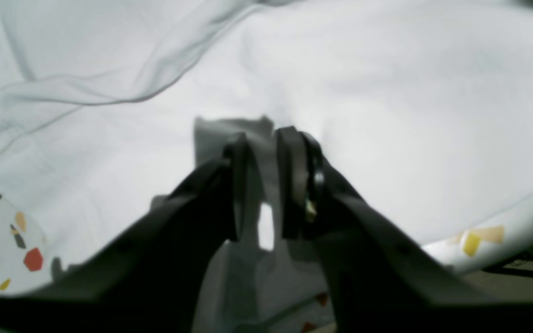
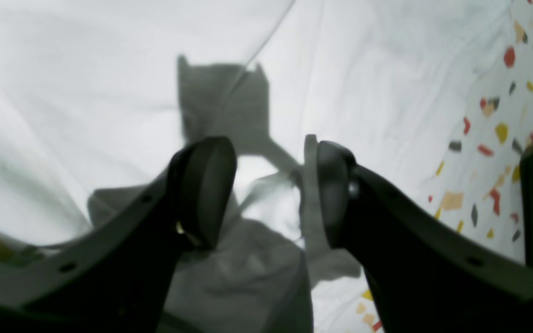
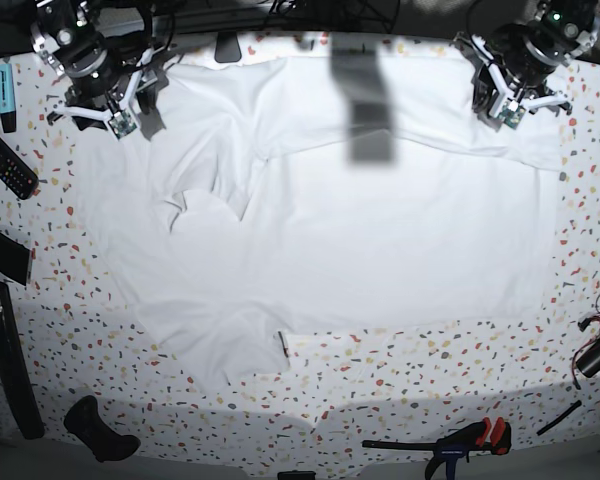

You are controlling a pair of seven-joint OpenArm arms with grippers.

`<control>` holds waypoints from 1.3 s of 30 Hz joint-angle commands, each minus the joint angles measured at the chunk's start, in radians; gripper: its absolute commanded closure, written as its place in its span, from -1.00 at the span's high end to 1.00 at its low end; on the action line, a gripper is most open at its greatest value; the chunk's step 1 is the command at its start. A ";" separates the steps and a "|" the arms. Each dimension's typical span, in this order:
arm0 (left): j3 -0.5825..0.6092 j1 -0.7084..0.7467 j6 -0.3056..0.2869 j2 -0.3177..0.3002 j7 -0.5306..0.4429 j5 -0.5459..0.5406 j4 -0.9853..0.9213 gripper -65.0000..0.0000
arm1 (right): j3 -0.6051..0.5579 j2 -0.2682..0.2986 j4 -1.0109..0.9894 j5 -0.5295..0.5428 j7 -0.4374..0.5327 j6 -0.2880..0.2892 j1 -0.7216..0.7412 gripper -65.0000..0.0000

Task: Fold the T-shirt properly
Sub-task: 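Drag the shirt toward the robot with both grippers and release, then move the left gripper down along the shirt's side to its hem corner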

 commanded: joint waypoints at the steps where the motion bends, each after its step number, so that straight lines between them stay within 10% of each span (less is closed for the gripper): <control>1: 0.010 0.036 -0.012 -0.012 0.225 0.035 -0.014 -0.62 | 0.021 0.012 -0.010 -0.033 -0.089 -0.013 -0.019 -0.02; 29: 0.010 0.031 -0.011 -0.012 0.266 0.167 0.191 -0.62 | 0.198 0.012 0.295 0.032 -0.129 -0.033 -0.016 -0.02; 39: 0.010 0.028 0.090 -0.012 0.265 0.280 0.233 -0.62 | 0.199 0.011 0.404 0.032 -0.150 -0.040 -0.016 -0.02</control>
